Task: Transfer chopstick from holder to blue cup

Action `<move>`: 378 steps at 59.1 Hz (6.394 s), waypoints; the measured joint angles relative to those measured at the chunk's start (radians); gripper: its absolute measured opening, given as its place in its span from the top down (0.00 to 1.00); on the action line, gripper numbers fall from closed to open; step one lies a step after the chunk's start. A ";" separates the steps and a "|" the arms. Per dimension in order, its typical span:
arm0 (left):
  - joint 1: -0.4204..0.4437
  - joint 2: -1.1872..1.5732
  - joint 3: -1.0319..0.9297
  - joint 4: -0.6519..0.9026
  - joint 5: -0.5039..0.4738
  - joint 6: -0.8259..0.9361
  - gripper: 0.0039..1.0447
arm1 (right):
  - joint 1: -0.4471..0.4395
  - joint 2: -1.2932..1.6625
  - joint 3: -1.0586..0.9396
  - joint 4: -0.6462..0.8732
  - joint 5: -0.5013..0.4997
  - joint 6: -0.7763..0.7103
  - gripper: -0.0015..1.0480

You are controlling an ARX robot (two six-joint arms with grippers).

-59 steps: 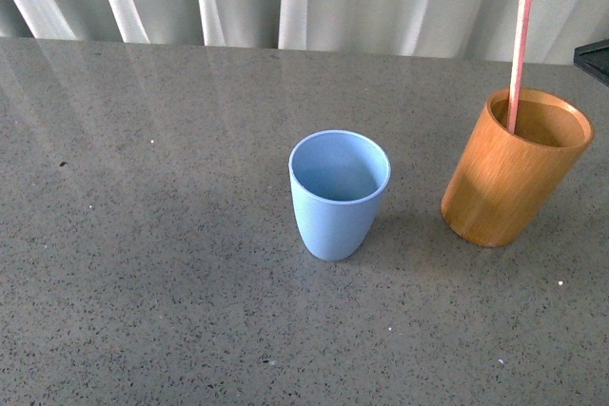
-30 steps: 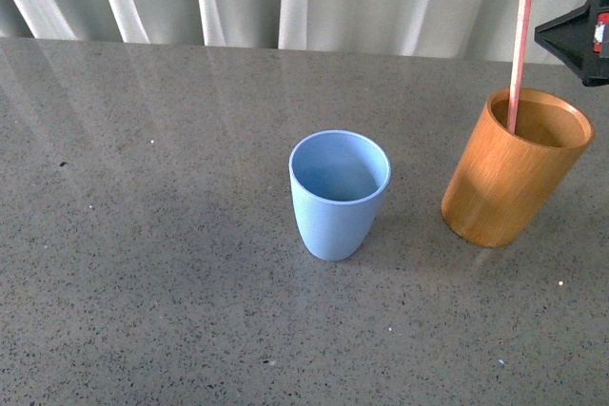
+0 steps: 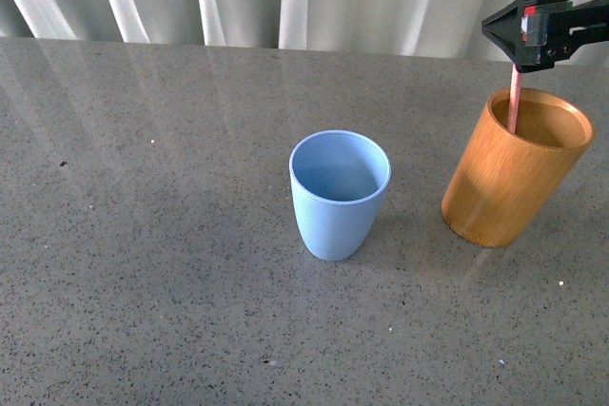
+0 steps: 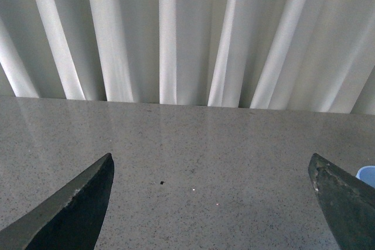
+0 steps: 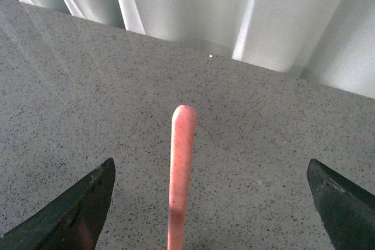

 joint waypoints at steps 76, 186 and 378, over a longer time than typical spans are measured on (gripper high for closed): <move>0.000 0.000 0.000 0.000 0.000 0.000 0.06 | 0.097 -0.405 0.111 0.010 0.058 0.056 0.98; 0.000 0.000 0.000 0.000 0.000 0.000 0.06 | 0.404 0.079 0.072 0.189 0.032 0.161 0.80; 0.000 -0.001 0.000 0.000 0.000 0.000 0.06 | -0.087 -1.795 -0.815 -0.506 0.267 0.108 0.65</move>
